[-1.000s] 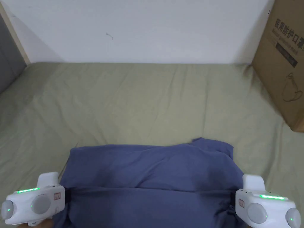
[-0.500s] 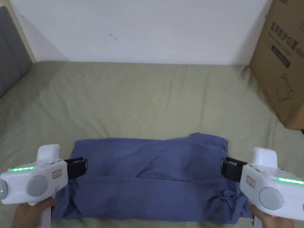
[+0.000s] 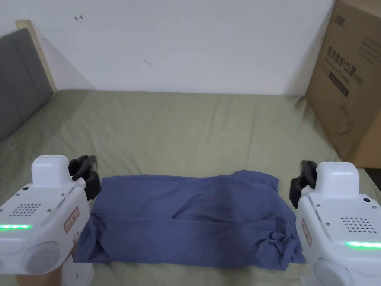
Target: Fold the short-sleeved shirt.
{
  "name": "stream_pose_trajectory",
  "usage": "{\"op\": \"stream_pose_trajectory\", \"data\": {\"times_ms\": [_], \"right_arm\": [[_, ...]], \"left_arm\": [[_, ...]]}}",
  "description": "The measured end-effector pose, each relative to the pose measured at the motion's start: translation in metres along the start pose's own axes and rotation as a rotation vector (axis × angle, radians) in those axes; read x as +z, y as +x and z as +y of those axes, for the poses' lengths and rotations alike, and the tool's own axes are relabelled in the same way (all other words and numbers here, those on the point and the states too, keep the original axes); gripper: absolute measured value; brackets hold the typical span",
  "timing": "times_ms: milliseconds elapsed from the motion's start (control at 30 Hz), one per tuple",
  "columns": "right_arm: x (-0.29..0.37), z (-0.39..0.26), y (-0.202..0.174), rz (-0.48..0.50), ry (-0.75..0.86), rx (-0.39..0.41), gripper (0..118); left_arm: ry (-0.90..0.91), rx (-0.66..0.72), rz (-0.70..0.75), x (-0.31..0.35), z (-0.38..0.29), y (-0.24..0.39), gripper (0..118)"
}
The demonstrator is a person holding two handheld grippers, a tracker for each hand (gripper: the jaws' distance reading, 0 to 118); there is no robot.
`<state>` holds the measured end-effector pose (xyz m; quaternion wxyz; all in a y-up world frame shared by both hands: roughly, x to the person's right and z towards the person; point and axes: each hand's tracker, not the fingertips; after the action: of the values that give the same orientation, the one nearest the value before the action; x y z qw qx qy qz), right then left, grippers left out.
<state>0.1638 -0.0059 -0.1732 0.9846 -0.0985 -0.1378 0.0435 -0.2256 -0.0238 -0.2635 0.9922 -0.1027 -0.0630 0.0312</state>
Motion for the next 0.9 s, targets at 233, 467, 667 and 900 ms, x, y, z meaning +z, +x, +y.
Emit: {"op": "stream_pose_trajectory", "data": {"times_ms": [233, 467, 667, 900], "right_arm": [[0.004, 0.000, -0.002, 0.024, 0.014, -0.004, 0], [-0.004, -0.008, 0.001, 0.032, -0.023, -0.021, 0], [-0.015, -0.016, 0.003, 0.029, -0.057, -0.026, 0], [-0.031, -0.032, 0.006, 0.020, -0.124, -0.020, 0]], "left_arm": [[-0.088, -0.039, -0.001, 0.003, -0.015, 0.001, 0], [-0.295, 0.028, 0.031, -0.031, -0.039, -0.026, 0], [-0.564, 0.133, 0.082, -0.078, -0.079, -0.061, 47], [-0.775, 0.062, 0.208, -0.111, -0.141, -0.085, 92]]}}
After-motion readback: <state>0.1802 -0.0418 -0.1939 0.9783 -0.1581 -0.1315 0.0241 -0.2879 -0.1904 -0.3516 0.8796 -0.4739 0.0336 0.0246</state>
